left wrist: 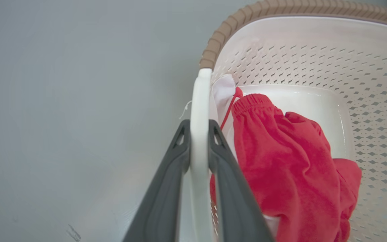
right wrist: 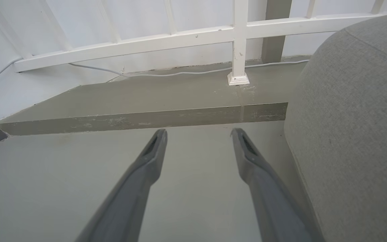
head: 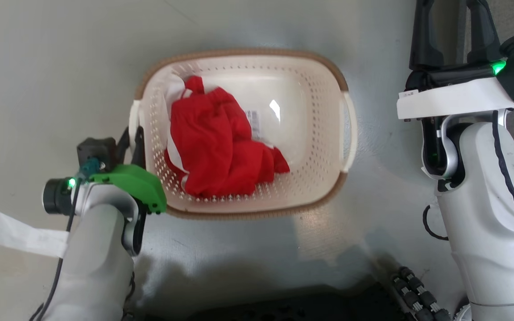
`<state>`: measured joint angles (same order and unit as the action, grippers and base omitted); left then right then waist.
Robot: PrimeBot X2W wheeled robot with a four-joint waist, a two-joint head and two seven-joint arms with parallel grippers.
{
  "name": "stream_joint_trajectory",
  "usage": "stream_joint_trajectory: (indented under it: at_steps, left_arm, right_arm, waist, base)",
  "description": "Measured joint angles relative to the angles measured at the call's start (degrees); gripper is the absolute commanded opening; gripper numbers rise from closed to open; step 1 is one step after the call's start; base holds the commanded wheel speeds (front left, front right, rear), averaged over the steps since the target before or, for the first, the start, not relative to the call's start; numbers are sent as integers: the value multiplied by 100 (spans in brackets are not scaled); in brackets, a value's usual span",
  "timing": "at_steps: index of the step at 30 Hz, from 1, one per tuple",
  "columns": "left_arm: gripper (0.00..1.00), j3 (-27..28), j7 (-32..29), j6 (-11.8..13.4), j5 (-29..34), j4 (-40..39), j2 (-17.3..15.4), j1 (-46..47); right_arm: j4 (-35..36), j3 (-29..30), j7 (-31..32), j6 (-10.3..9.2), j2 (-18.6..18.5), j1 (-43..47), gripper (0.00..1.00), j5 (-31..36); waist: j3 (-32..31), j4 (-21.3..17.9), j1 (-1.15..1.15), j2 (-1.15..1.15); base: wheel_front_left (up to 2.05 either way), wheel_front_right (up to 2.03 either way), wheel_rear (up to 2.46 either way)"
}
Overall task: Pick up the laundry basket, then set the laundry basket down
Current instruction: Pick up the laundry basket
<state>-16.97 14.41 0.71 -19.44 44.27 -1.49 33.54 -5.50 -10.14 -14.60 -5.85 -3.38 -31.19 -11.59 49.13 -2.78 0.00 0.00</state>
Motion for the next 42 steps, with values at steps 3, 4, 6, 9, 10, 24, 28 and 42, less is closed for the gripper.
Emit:
stream_joint_trajectory:
  at_steps: [3,4,6,9,10,24,28,42]
  left_arm:
    - [0,36,-1,14,-29,-3,-1,126]
    - [0,38,-1,14,-58,-3,-1,170]
    - [0,36,0,14,-63,-2,-1,235]
    - [0,24,0,14,-63,-1,-1,312]
    - [0,21,0,14,-67,-1,-1,320]
    - [65,-45,0,15,-157,154,-3,332]
    - [100,-53,1,40,-157,159,-4,379]
    - [100,-32,2,57,-110,-88,2,442]
  right_arm:
    - [0,-1,0,1,0,-1,100,-8]
    - [0,-1,0,0,0,-1,100,-8]
    - [0,-2,0,1,0,-1,100,-8]
    - [0,-3,0,0,0,-1,100,-9]
    - [-2,-5,0,0,0,-1,100,-9]
    - [-4,-32,0,-4,0,-2,100,-76]
    - [-10,-34,0,-4,0,-2,100,-85]
    - [-82,26,0,-8,1,-3,100,-108]
  waist:
    - [-7,-11,0,0]
    - [-9,-16,0,0]
    - [-12,-28,0,0]
    - [-13,-49,0,0]
    - [-14,-56,0,0]
    - [-19,-129,0,0]
    - [-28,-133,0,0]
    - [-185,-101,0,0]
  base:
    - [0,0,0]
    - [0,0,0]
    - [0,0,0]
    - [0,0,0]
    - [0,0,0]
    - [0,0,0]
    - [0,0,0]
    - [0,0,0]
